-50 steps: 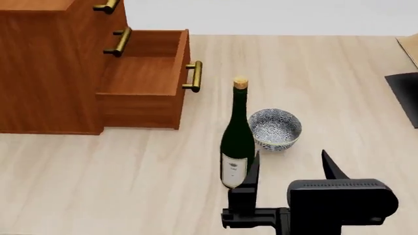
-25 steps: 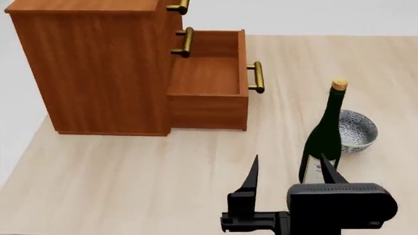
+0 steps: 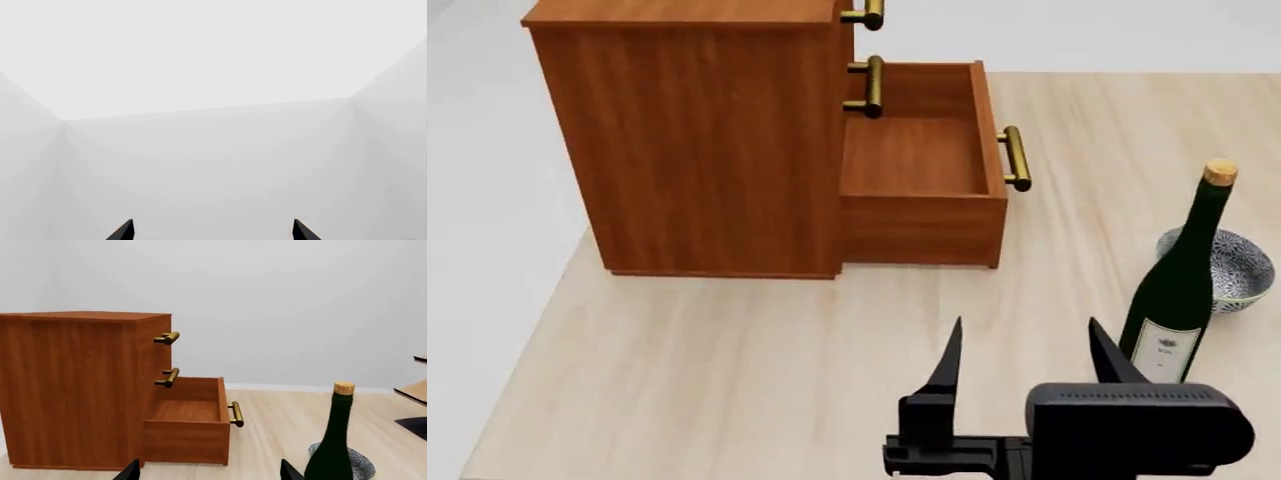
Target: Close the bottom drawer of the cabinet and open the top drawer.
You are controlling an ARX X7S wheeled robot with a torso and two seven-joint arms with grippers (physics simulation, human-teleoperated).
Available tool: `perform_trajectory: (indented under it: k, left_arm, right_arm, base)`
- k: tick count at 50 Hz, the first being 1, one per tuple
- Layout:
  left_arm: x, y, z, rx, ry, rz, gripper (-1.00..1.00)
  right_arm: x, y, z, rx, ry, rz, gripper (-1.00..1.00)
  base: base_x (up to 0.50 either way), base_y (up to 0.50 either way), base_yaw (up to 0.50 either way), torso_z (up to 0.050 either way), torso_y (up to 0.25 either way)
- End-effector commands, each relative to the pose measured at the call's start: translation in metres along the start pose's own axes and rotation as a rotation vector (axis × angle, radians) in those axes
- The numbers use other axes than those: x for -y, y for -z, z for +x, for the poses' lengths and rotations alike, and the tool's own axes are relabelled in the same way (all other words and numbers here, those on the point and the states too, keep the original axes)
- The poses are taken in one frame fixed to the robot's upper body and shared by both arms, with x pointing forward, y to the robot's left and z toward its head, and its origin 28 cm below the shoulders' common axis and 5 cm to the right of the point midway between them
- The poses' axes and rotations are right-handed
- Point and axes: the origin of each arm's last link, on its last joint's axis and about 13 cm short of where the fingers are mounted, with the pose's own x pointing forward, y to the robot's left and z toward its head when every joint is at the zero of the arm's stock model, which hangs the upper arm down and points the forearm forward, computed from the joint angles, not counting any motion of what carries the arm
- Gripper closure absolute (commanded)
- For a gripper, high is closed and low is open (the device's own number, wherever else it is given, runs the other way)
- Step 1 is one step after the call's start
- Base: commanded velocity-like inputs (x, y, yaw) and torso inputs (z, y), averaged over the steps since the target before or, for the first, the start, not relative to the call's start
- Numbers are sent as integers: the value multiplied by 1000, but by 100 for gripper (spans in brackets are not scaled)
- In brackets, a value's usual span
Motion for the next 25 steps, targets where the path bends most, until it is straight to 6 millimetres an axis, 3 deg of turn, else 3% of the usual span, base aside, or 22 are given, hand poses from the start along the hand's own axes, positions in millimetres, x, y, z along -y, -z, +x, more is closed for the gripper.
perform_trajectory:
  k: [1, 7, 25]
  left_arm:
    - [1, -1, 0, 0, 2, -1, -100]
    - [1, -1, -1, 1, 2, -2, -100]
    - [-2, -1, -2, 8, -5, -6, -100]
  right_arm:
    - [0, 0, -1, 0, 3, 5, -100]
    - [-2, -1, 0, -5, -13, -9, -100]
    - [-4, -3, 1, -7, -18, -23, -100]
  base:
    - [0, 0, 0, 0, 0]
    - [32, 0, 0, 0, 0]
    - [285, 0, 0, 0, 0]
